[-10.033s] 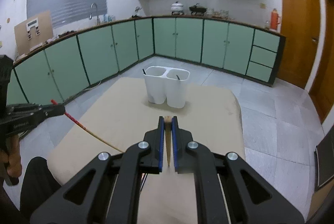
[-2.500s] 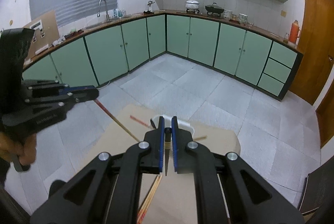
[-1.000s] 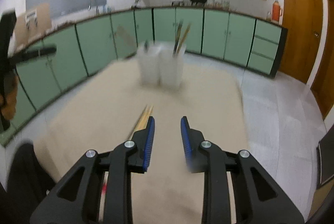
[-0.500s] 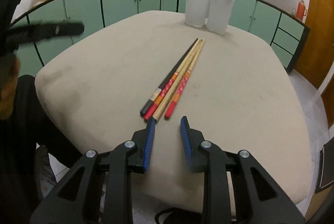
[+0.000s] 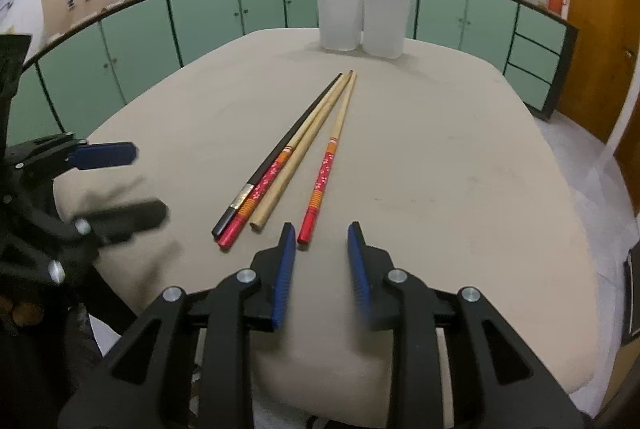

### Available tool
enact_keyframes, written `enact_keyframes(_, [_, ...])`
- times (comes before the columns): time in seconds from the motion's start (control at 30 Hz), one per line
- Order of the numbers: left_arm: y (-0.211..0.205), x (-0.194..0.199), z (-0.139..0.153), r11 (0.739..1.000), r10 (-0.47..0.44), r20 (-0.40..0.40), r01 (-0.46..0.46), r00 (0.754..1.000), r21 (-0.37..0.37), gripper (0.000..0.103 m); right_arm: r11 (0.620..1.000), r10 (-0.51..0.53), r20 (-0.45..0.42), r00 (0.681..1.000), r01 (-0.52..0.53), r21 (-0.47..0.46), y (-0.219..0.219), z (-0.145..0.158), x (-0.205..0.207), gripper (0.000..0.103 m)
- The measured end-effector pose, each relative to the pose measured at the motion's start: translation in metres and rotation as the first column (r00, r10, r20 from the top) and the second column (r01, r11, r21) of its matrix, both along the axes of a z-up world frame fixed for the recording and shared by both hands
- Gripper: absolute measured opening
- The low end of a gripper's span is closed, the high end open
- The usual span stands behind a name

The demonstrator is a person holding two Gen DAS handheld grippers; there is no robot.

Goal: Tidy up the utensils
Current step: 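Move both open tools back over the remaining chopsticks on the table, then grasp the black chopstick with the left tool while the right tool grasps a red chopstick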

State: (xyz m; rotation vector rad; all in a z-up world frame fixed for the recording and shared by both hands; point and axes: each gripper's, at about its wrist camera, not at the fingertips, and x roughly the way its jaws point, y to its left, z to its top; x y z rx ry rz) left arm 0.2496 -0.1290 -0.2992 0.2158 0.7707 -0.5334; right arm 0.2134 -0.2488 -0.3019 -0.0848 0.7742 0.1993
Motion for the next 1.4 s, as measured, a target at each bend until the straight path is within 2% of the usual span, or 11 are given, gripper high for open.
enact_keyframes(0.07, [-0.007,0.002,-0.005,1.0,-0.01,-0.01,0.01,1.0,0.01,0.078,1.0,0.008,-0.004,1.0,-0.008,0.006,-0.003,0.0,0.004,0.023])
enact_keyframes(0.1, [-0.009,0.003,-0.006,1.0,-0.014,-0.012,0.014,1.0,0.013,0.078,1.0,-0.003,-0.004,1.0,0.003,0.008,-0.007,0.0,0.007,0.011])
enact_keyframes(0.17, [-0.013,0.003,-0.008,1.0,-0.016,-0.016,0.017,1.0,0.015,0.078,0.999,-0.04,-0.012,0.999,0.041,0.034,-0.021,-0.001,0.01,0.005])
enact_keyframes(0.57, [-0.019,0.012,-0.012,0.998,0.037,-0.004,-0.036,0.999,0.043,0.079,0.995,-0.083,-0.009,0.997,0.083,0.053,-0.042,-0.002,-0.001,0.005])
enact_keyframes(0.8, [-0.016,0.014,-0.013,0.999,0.039,0.007,-0.039,0.999,0.035,0.077,0.997,-0.067,0.011,0.998,0.066,0.026,-0.03,-0.002,0.001,0.016])
enact_keyframes(0.9, [-0.02,0.02,-0.014,0.998,0.063,0.046,-0.065,0.997,0.028,0.057,0.995,-0.095,0.02,0.995,0.095,0.009,-0.026,-0.003,0.006,0.016])
enact_keyframes(0.97, [-0.02,0.023,-0.013,0.996,0.087,0.058,-0.088,0.995,0.018,0.02,0.993,-0.119,0.029,0.992,0.119,-0.01,-0.023,-0.003,0.008,0.014])
enact_keyframes(1.03, [-0.015,0.027,-0.013,0.992,0.127,0.051,-0.127,0.991,-0.011,0.007,0.987,-0.159,0.046,0.986,0.161,-0.03,-0.019,-0.004,0.007,0.007])
enact_keyframes(1.23, [0.009,0.027,-0.012,0.952,0.306,0.071,-0.305,0.949,-0.025,0.007,0.949,-0.302,0.068,0.951,0.306,-0.072,-0.022,-0.005,0.0,0.005])
enact_keyframes(1.33, [0.014,0.026,-0.01,0.948,0.317,0.052,-0.317,0.947,-0.015,0.007,0.962,-0.265,0.063,0.962,0.268,-0.059,-0.015,-0.005,-0.005,0.009])
enact_keyframes(1.4, [0.016,0.025,-0.009,0.953,0.303,0.055,-0.304,0.951,-0.002,0.016,0.974,-0.213,0.071,0.974,0.218,-0.061,-0.01,-0.004,-0.009,0.01])
